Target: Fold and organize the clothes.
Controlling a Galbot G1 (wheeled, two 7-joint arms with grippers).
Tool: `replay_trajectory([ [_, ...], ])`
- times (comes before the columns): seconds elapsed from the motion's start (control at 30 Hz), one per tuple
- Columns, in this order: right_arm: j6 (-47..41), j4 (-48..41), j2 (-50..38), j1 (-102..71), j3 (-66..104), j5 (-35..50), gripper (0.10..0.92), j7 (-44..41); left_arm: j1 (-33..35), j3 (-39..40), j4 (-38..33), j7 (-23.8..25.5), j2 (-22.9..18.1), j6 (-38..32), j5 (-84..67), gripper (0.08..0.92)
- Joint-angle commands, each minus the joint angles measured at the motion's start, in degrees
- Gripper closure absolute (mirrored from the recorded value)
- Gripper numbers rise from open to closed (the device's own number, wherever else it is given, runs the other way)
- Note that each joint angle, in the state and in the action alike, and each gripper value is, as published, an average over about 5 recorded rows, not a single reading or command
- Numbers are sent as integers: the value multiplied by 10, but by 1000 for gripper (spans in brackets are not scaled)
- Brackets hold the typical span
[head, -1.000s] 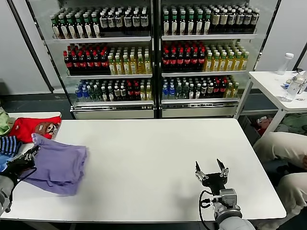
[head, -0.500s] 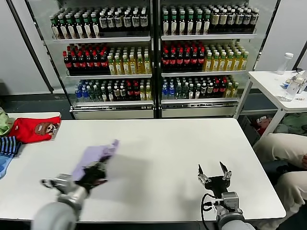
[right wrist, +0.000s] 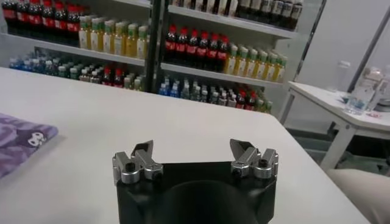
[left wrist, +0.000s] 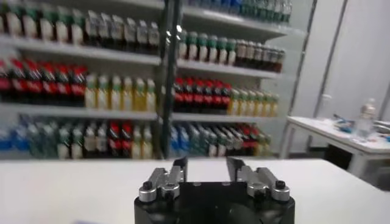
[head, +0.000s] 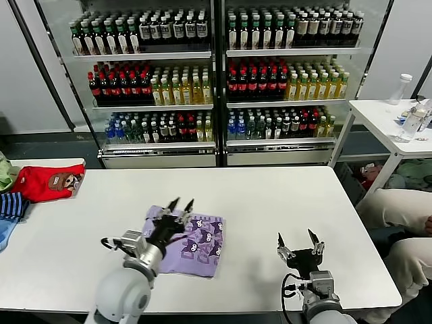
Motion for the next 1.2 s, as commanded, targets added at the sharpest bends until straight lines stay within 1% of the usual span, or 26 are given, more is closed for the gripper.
replay_trajectory([
  [0.03, -24, -79, 48, 107, -68, 33, 203, 3, 36, -132, 53, 45, 66, -156, 154, 452],
  [0.1, -39, -100, 73, 134, -104, 62, 203, 10, 54, -119, 54, 49, 56, -190, 192, 391],
  [0.17, -56, -108, 97, 150, -143, 96, 203, 22, 64, -109, 49, 54, 46, -205, 202, 339],
  [0.3, -75, -119, 122, 161, -204, 147, 203, 50, 62, -113, 61, 63, 41, -213, 202, 227],
  [0.4, -75, -135, 131, 162, -219, 155, 203, 57, 65, -121, 67, 70, 42, -213, 197, 186],
  [0.6, -75, -162, 141, 162, -215, 173, 203, 80, 82, -120, 52, 79, 32, -214, 186, 177],
  [0.93, -75, -162, 151, 161, -207, 217, 203, 106, 84, -111, 55, 79, 25, -215, 186, 177],
  [1.0, -75, -163, 153, 160, -207, 226, 215, 110, 84, -111, 56, 79, 24, -215, 185, 177],
  [1.1, -75, -166, 156, 161, -208, 239, 277, 116, 84, -111, 57, 78, 24, -214, 183, 177],
  [1.2, -75, -167, 158, 162, -208, 246, 363, 117, 84, -110, 57, 79, 24, -214, 183, 177],
])
